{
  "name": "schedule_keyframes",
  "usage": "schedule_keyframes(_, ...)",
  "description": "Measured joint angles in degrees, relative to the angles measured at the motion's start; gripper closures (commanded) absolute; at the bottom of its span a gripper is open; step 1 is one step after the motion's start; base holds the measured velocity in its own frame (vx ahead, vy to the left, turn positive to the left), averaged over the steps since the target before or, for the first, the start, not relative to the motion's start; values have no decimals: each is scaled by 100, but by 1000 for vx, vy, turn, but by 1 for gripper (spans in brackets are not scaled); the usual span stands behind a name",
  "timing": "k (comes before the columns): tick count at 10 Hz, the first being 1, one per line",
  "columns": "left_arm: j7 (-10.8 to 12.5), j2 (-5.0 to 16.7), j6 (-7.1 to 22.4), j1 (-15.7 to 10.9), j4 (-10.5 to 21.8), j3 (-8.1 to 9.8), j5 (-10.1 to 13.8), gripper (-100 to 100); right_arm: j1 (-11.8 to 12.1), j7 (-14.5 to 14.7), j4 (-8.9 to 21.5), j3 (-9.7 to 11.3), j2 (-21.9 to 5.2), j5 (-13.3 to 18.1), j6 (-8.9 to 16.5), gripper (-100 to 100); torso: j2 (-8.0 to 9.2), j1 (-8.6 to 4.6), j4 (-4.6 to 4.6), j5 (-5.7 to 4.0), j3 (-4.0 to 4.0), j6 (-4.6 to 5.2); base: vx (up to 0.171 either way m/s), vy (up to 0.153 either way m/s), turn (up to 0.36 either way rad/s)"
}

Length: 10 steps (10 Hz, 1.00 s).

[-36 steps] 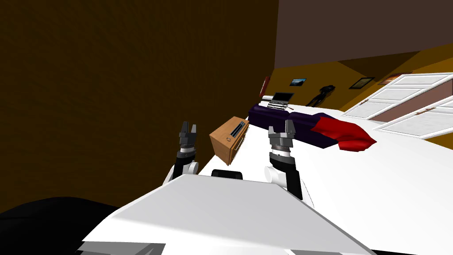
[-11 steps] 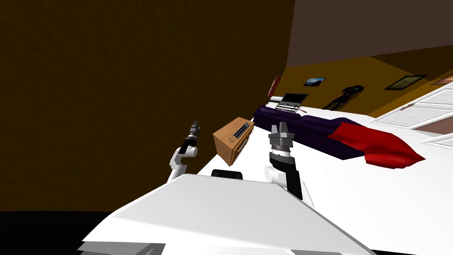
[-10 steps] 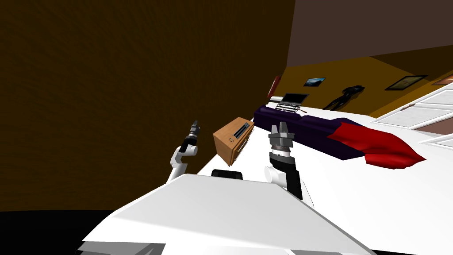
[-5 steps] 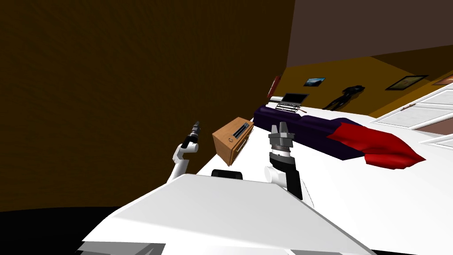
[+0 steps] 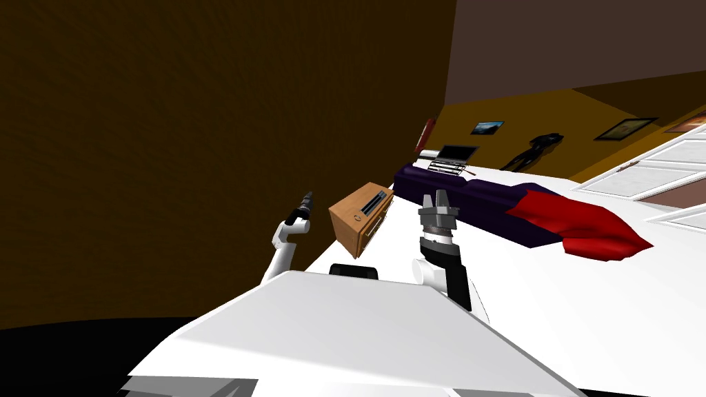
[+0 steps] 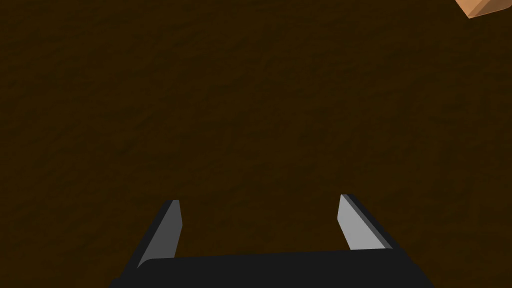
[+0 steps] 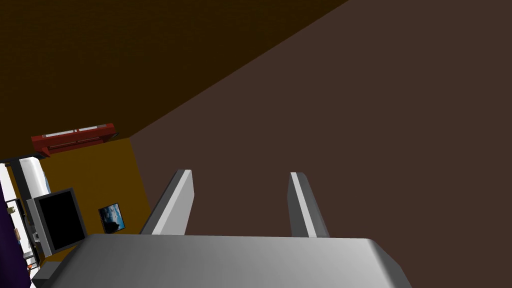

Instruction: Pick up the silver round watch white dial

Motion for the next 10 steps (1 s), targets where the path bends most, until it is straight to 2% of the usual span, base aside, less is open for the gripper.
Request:
schedule_keyframes(4,-98,-1,539,-240,234,69,11,-100,0,0,0,0,0,0,0,0,2,7,1,1,1,0,-1,-31,-30)
schedule_keyframes(6,-172,22,863,-454,453,123,24,-100,0,0,0,0,0,0,0,0,2,-1,1,0,1,0,3,-49,-44)
schedule_keyframes(7,-221,114,1015,-584,651,155,101,-100,0,0,0,0,0,0,0,0,-1,-6,0,-1,-1,1,3,-55,-34)
schedule_keyframes(9,-275,90,1289,-644,729,169,87,-100,0,0,0,0,0,0,0,0,3,2,1,0,2,-1,-3,-32,-35)
schedule_keyframes(10,-319,116,1427,-789,904,196,93,-100,0,0,0,0,0,0,0,0,2,-1,1,0,1,2,-2,-42,-53)
